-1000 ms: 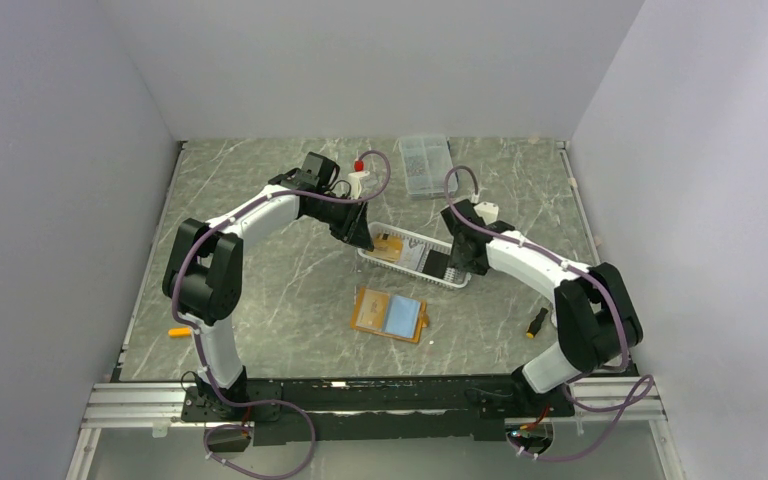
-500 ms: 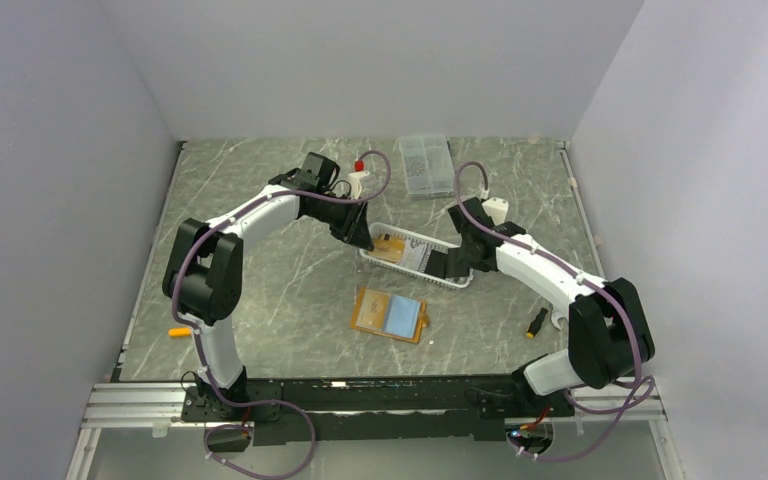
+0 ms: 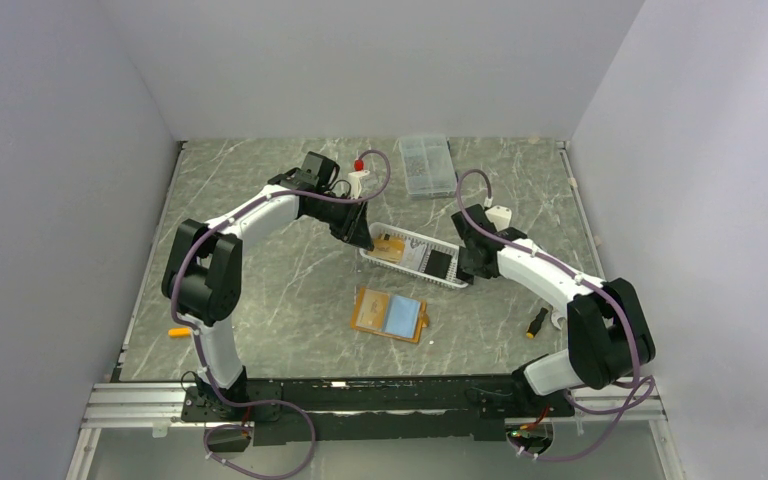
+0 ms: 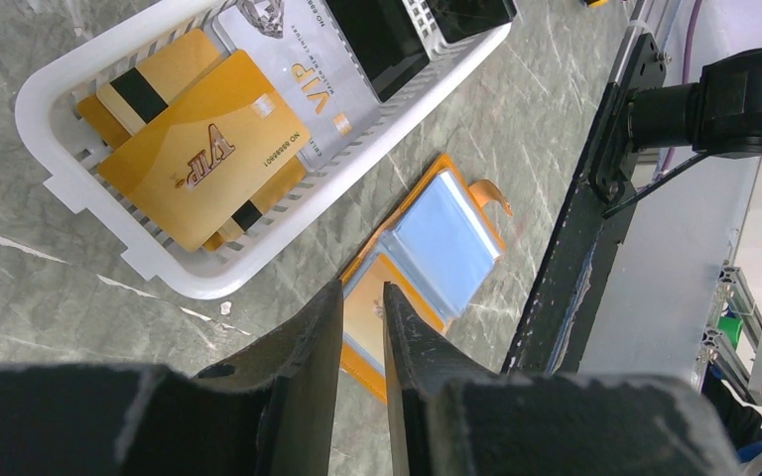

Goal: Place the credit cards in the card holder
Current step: Pick up the credit card from the storage box.

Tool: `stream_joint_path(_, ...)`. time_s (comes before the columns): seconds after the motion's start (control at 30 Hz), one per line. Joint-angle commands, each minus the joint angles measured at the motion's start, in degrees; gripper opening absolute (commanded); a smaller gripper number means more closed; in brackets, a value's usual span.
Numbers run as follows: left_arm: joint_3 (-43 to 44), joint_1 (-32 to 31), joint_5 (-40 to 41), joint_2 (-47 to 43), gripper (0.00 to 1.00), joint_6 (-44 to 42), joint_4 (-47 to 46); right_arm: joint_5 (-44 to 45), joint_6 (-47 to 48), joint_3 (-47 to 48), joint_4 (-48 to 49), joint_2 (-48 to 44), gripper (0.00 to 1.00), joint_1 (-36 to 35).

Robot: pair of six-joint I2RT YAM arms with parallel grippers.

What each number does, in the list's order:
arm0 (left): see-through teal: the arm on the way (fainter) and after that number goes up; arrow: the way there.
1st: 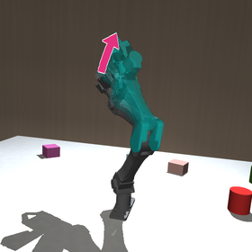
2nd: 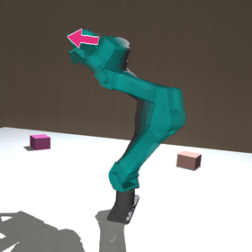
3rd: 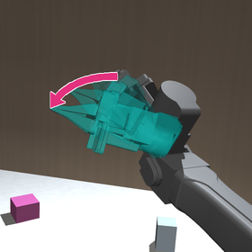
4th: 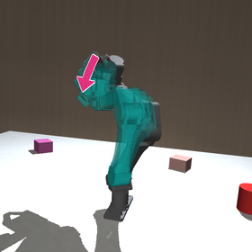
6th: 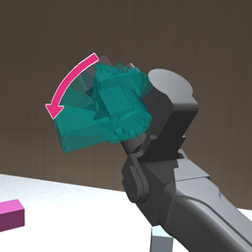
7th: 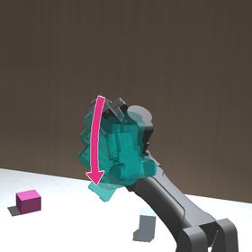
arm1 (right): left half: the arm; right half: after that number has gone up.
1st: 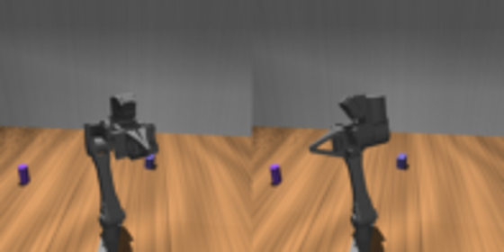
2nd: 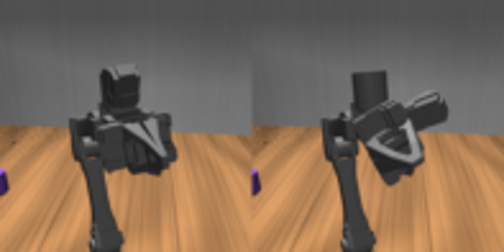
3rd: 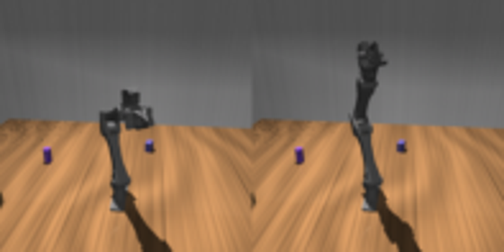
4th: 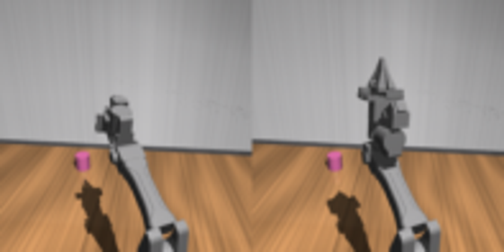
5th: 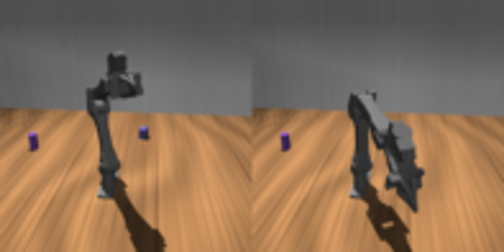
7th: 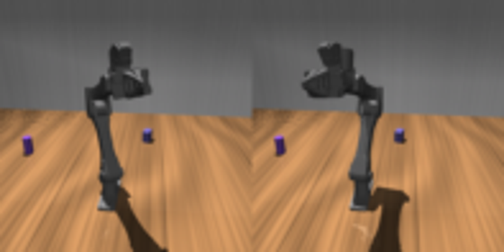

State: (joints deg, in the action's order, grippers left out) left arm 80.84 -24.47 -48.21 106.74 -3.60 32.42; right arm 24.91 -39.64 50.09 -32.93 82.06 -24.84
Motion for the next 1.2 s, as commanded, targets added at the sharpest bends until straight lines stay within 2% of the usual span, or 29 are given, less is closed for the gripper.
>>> stream_joint_path(0.0,0.8,-0.6,-2.4,-1.8,0.28,0.4,-0.3,-0.6,-0.9,-0.5,1.6,-1.1,0.19,0.4)
stream_joint_path(0.07,1.8,-1.4,-4.0,-0.6,0.30,2.3,-1.6,-0.5,-1.1,-0.6,1.7,-1.3,0.19,0.4)
stream_joint_path(0.17,5.2,-4.2,-7.2,3.7,0.46,7.5,-3.7,-0.5,-1.3,-0.5,2.1,-1.5,0.19,0.5)
stream_joint_path(0.23,7.3,-6.2,-11.0,7.5,0.50,11.3,-7.0,-0.7,-1.4,-0.6,2.4,-1.5,0.19,0.5)
stream_joint_path(0.33,10.5,-9.0,-15.0,12.9,0.49,17.2,-11.7,-1.0,-1.6,-1.0,3.1,-1.3,0.19,0.5)
stream_joint_path(0.53,12.3,-12.5,-16.3,18.1,0.49,26.4,-21.5,-1.7,-1.6,-2.1,4.5,0.2,0.20,0.5)
stream_joint_path(0.87,9.2,-13.6,-20.3,19.9,0.50,42.9,-43.5,-3.0,-1.6,-3.5,6.2,0.8,0.20,0.7)
stream_joint_path(0.93,10.2,-14.1,-19.5,20.5,0.50,42.1,-42.7,-3.4,-1.7,-3.5,6.3,1.1,0.19,0.7)
stream_joint_path(1.03,11.7,-14.7,-15.6,21.0,0.50,37.5,-35.6,-4.0,-1.6,-3.5,6.6,1.4,0.19,0.7)
stream_joint_path(1.17,10.4,-15.4,-14.0,20.4,0.48,35.8,-35.5,-5.1,-1.4,-3.6,7.2,1.9,0.19,0.7)
